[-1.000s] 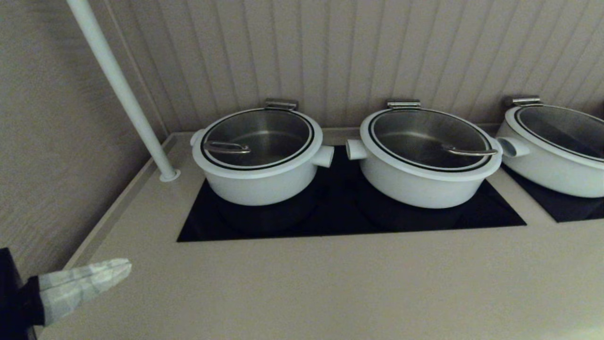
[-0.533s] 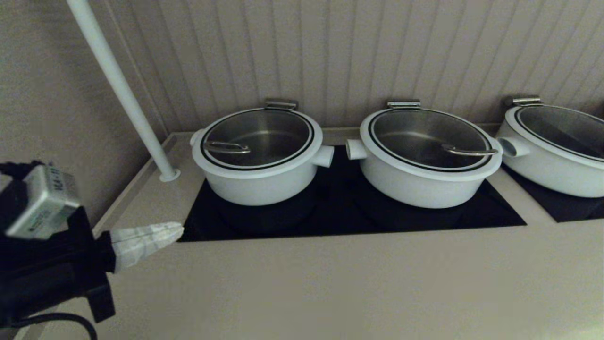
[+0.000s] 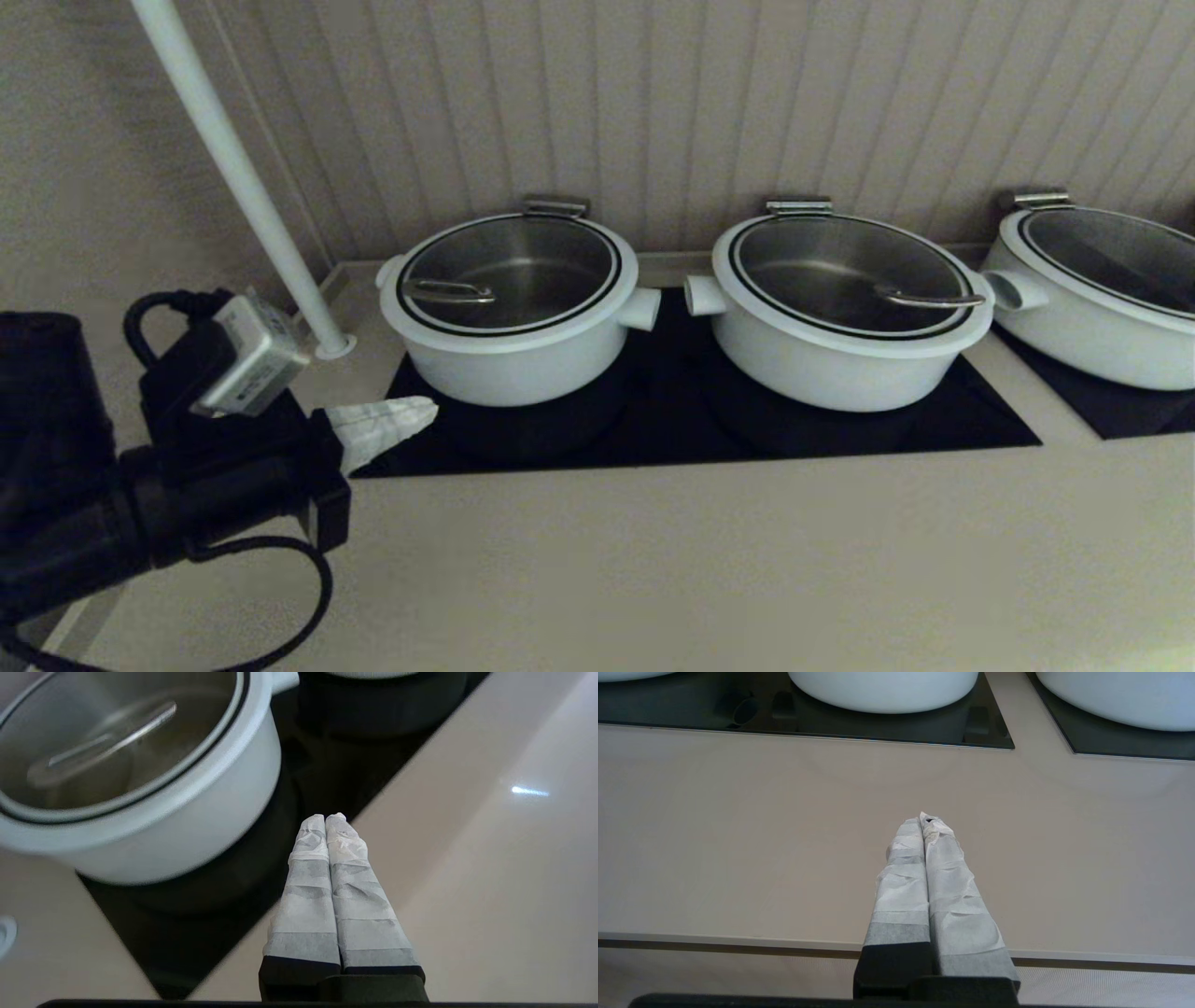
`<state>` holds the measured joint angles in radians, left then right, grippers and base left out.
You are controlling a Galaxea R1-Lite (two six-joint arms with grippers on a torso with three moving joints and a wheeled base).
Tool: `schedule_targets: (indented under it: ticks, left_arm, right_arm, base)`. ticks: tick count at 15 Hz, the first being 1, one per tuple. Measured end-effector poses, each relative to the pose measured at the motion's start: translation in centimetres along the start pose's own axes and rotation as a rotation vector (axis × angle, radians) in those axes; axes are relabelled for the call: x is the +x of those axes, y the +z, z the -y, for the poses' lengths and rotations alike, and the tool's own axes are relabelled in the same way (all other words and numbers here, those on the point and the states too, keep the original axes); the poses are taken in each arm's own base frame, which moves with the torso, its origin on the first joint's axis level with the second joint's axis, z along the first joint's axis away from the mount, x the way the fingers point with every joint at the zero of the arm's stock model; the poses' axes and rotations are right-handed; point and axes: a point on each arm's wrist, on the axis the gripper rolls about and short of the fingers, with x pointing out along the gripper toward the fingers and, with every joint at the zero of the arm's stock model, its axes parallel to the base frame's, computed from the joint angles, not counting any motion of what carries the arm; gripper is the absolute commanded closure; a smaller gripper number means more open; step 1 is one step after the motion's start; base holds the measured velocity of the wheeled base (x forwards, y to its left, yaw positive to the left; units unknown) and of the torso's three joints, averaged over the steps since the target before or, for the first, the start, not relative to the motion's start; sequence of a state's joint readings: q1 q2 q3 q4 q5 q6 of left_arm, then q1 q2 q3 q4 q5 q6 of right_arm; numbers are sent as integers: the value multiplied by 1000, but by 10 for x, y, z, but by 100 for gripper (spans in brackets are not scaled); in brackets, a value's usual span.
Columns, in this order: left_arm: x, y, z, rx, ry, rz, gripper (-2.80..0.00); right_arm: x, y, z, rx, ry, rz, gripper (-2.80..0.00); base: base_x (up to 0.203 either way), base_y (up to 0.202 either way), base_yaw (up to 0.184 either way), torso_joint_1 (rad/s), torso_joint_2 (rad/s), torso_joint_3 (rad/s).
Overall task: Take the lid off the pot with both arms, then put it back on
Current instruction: Open the food pot lid a small opening with the left arm
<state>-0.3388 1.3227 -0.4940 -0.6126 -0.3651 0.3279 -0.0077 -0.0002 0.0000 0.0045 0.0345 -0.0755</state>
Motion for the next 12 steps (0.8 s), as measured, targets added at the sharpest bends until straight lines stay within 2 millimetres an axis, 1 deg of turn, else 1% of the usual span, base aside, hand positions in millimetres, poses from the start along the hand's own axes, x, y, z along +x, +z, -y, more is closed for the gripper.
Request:
schedule_targets:
  ticks: [4,7,9,12]
  left_arm:
    - [25,-5,1,7,30,7,0]
    - [43,-5,-1,24,69,46,0]
    - [53,-6,-4,31,91,69,0]
    - [60,-10,-5,27,90,53,0]
  right_arm:
    - [0,0,0,0,0,0,0]
    - [0,0,0,0,0,0,0]
    - [0,0,0,0,0,0,0]
    - [0,0,0,0,0,0,0]
  base:
    - [0,0,0,0,0,0]
    - [0,0,0,0,0,0]
    - [0,0,0,0,0,0]
    - [0,0,0,0,0,0]
